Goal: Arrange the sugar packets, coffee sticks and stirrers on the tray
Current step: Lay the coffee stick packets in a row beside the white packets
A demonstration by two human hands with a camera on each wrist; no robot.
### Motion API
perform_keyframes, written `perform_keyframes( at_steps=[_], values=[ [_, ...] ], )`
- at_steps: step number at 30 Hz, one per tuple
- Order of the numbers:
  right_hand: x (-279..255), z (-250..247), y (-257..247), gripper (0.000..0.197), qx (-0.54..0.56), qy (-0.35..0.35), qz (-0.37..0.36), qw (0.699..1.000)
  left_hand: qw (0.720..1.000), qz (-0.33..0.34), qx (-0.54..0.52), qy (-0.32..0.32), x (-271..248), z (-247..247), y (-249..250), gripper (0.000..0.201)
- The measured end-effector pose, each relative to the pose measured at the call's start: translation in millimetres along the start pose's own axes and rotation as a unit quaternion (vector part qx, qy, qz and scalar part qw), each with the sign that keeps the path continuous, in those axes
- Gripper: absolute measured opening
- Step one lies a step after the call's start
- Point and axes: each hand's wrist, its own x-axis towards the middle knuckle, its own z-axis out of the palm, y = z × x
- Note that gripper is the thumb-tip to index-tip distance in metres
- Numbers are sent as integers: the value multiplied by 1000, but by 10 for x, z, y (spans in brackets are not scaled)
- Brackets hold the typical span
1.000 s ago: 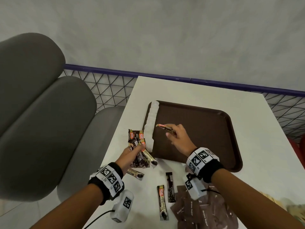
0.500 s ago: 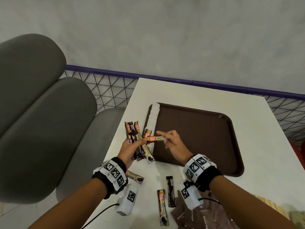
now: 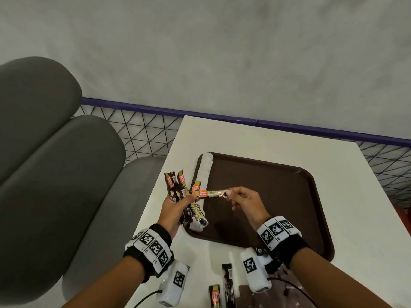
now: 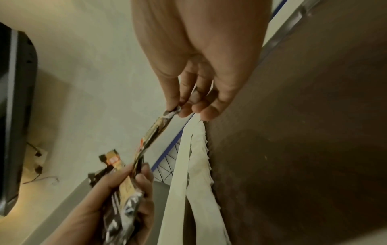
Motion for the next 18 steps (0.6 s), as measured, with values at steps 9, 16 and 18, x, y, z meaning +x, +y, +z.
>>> perform_keyframes(
  at_steps=[9, 16, 18],
  values=[
    [1043, -327, -48, 23, -87, 201, 42, 975, 998, 7, -49, 37, 162, -179, 165, 13],
    [1536, -279, -5, 9, -159, 208, 100, 960, 998, 2, -36, 47, 221, -378, 159, 17],
    [1577, -242, 9, 15, -168, 210, 117, 956, 999, -1, -23, 43, 228, -414, 146, 20]
  ],
)
